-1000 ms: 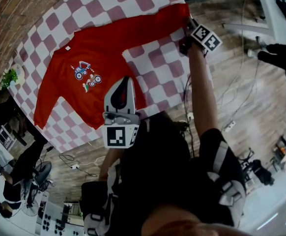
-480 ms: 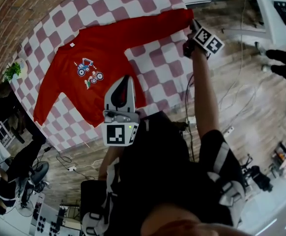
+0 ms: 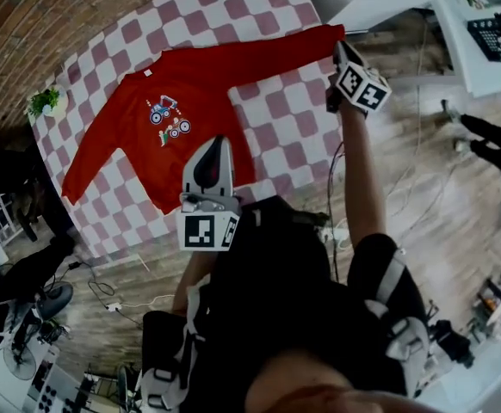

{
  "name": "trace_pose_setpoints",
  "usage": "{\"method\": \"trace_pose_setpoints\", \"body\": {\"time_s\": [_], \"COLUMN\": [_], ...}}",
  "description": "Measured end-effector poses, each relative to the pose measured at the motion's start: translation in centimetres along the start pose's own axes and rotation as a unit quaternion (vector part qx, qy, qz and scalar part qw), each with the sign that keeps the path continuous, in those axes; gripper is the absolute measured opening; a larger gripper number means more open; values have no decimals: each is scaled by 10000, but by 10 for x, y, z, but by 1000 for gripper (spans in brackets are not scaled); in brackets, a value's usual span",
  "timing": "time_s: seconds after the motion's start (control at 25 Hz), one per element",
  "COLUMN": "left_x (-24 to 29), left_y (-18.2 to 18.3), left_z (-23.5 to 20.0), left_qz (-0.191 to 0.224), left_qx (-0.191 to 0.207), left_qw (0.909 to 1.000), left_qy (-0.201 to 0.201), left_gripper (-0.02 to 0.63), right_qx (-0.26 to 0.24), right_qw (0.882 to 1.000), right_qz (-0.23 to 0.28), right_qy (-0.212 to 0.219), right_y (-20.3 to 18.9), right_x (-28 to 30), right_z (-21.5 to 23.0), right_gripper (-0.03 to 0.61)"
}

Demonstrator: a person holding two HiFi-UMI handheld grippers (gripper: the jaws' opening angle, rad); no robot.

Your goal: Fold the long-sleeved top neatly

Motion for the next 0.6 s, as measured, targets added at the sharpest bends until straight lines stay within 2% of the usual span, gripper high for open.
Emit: {"method": "trace_pose_setpoints", "body": {"time_s": [0.08,0.28,0.6], "left_x": [-17,-71,-158], "left_y": [6,8,5], "left_z": [-4,-17,-43], "left_qz": [137,314,355], "left_qx": [-44,246,35], "left_qw": [9997,9974,9891], "left_qy": [185,605,1430], "left_gripper": [8,8,8], "right_qx": [-274,-978,-2264], "right_qw": [9995,9933,9653], "right_qz": [53,213,338], "right_qy": [137,569,1260], "right_y": [9,31,44], "right_x": [-8,-26,-46], "right_z": [-18,-72,-176], "right_gripper": [29,29,28]}}
Point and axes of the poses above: the fingertips, and each gripper's own axes: x forward along the fingers, z to its right, y out of its top, the point moved 3 cm from there along -x, backward along the fingers, and after that the axes turned 13 degrees about y, right-handed, at the moved point
